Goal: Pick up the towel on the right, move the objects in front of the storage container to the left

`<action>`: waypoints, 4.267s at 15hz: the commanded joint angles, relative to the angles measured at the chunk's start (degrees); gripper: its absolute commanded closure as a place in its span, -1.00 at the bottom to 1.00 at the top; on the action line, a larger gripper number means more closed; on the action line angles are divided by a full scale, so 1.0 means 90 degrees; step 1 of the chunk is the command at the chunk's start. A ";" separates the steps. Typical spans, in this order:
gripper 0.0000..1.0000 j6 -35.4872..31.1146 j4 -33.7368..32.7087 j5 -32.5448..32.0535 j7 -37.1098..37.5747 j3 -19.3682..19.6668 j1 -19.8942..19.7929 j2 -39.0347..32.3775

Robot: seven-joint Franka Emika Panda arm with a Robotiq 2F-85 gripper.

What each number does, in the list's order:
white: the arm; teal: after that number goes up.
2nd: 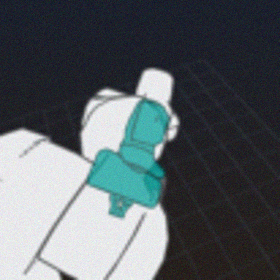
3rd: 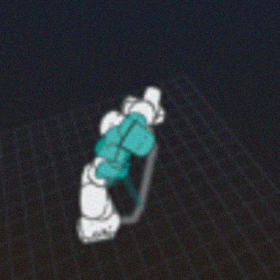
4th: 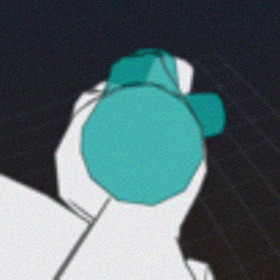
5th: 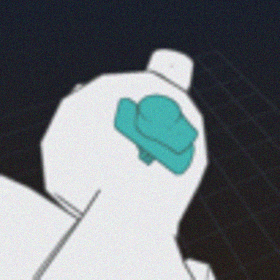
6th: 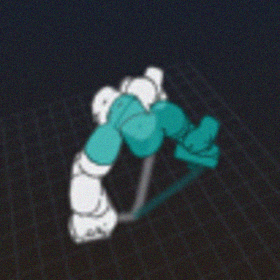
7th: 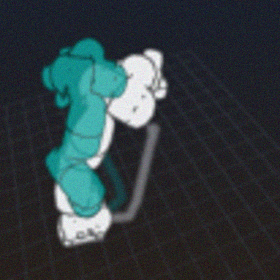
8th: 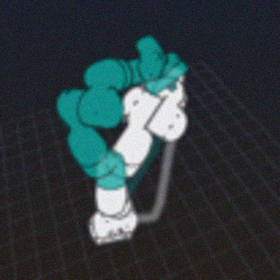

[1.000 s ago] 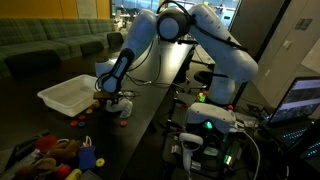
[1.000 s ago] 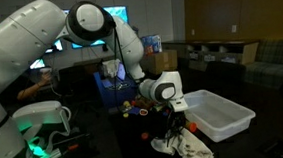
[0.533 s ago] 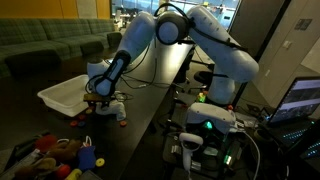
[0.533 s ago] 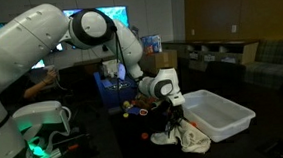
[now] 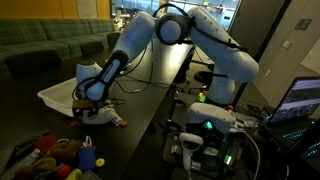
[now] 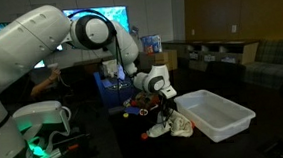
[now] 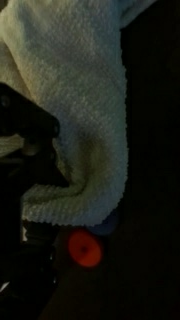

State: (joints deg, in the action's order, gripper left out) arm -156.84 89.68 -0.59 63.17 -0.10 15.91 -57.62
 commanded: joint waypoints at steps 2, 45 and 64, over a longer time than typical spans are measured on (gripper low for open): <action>0.92 -0.0099 -0.0533 0.0288 -0.0409 -0.0164 0.0226 -0.0316; 0.92 -0.0944 0.4734 -0.0712 0.0524 0.2226 -0.0448 0.3919; 0.92 -0.0205 -0.0045 -0.0617 0.3975 0.2837 0.1340 -0.0907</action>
State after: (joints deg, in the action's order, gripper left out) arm -160.91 96.37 -5.98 97.87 25.77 28.54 -61.58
